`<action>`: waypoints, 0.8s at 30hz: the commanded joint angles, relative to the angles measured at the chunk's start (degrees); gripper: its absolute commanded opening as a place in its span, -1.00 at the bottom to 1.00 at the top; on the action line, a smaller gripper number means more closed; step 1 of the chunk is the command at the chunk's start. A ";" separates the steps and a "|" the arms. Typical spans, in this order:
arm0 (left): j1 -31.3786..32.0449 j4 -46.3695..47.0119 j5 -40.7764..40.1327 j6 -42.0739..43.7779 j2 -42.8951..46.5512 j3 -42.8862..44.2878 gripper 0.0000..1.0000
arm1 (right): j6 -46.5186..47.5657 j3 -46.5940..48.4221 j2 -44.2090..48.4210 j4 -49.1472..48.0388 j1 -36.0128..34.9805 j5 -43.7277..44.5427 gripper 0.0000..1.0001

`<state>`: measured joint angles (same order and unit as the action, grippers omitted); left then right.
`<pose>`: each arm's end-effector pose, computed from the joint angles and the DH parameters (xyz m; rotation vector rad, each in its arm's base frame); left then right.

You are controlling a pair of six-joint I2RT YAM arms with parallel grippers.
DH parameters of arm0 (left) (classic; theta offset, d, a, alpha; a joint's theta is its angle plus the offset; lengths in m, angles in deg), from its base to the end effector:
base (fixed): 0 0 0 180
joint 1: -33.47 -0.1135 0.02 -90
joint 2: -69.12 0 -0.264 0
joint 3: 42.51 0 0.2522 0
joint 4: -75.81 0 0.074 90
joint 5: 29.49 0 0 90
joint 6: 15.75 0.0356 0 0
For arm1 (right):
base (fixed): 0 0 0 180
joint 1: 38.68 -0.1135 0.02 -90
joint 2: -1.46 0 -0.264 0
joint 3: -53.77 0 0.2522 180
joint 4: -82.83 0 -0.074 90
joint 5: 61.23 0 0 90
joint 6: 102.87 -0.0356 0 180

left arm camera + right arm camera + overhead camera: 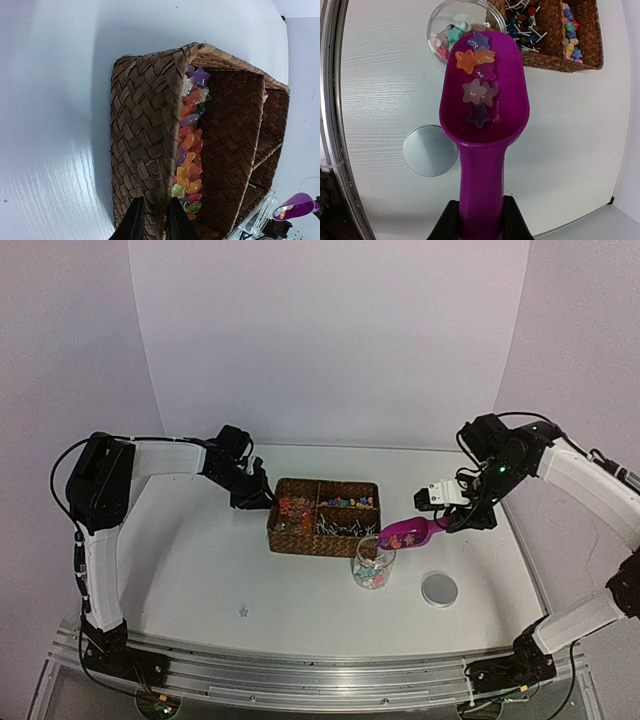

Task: Pack the candies
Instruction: Place the fake candies in the packing bottle.

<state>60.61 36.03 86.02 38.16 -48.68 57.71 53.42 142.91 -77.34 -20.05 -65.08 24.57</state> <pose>0.3853 -0.2147 0.1815 -0.0326 2.7374 -0.9458 0.2317 0.1179 0.3171 -1.9926 1.8727 -0.0974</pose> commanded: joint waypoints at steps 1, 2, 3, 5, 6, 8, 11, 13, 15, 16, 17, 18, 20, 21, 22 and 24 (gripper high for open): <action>-0.68 -0.35 -1.33 -0.72 2.20 -1.36 -0.67 | 2.64 3.79 -3.97 1.62 -5.16 7.87 -1.00; -0.72 -0.35 -1.47 -0.70 2.33 -1.39 -0.67 | 3.15 4.27 -4.41 1.94 -5.33 8.84 -1.00; -0.76 -0.35 -1.61 -0.66 2.43 -1.40 -0.67 | 3.90 4.74 -4.67 2.18 -5.41 9.64 -1.00; -0.77 -0.36 -1.70 -0.54 2.45 -1.31 -0.67 | 4.98 6.00 -4.89 2.17 -5.71 11.06 -1.00; -0.77 -0.43 -1.68 -0.56 2.39 -1.24 -0.67 | 5.50 6.63 -5.09 2.17 -6.12 12.37 -1.00; -0.77 -0.44 -1.62 -0.55 2.25 -1.11 -0.67 | 6.84 7.82 -5.25 2.10 -7.56 14.90 -1.00; -0.77 -0.44 -1.54 -0.50 2.14 -1.03 -0.67 | 8.68 9.31 -5.53 1.68 -9.24 17.20 -1.00; -0.76 -0.43 -1.52 -0.55 2.10 -1.12 -0.67 | 9.63 10.22 -5.69 1.58 -10.03 18.24 -1.00; -0.77 -0.44 -1.52 -0.53 2.13 -1.12 -0.67 | 10.07 11.25 -5.95 1.59 -10.37 18.97 -1.00; -0.83 -0.44 -1.55 -0.55 2.16 -1.12 -0.67 | 10.19 11.81 -6.01 1.59 -10.42 19.36 -1.00; -0.86 -0.37 -1.57 -0.54 2.20 -1.12 -0.67 | 9.94 12.51 -6.09 1.55 -10.43 19.73 -1.00; -0.90 -0.41 -1.60 -0.52 2.22 -1.12 -0.67 | 9.02 13.62 -6.16 0.79 -10.43 20.00 -1.00; -0.94 -0.41 -1.61 -0.55 2.22 -1.14 -0.67 | 6.30 16.29 -6.19 -2.33 -10.41 19.88 -1.00; -0.94 -0.37 -1.59 -0.56 2.21 -1.19 -0.67 | 5.12 17.45 -6.30 -4.35 -10.37 19.14 -1.00; -0.94 -0.32 -1.49 -0.55 2.17 -1.21 -0.67 | 4.26 18.97 -6.65 -5.96 -10.35 18.30 -1.00; -0.94 -0.21 -1.27 -0.67 2.14 -1.35 -0.67 | 1.76 21.74 -9.15 -7.65 -10.38 16.37 -1.00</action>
<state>60.54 36.51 86.09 38.16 -48.53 57.36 60.12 158.30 -84.05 -21.23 -75.35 42.98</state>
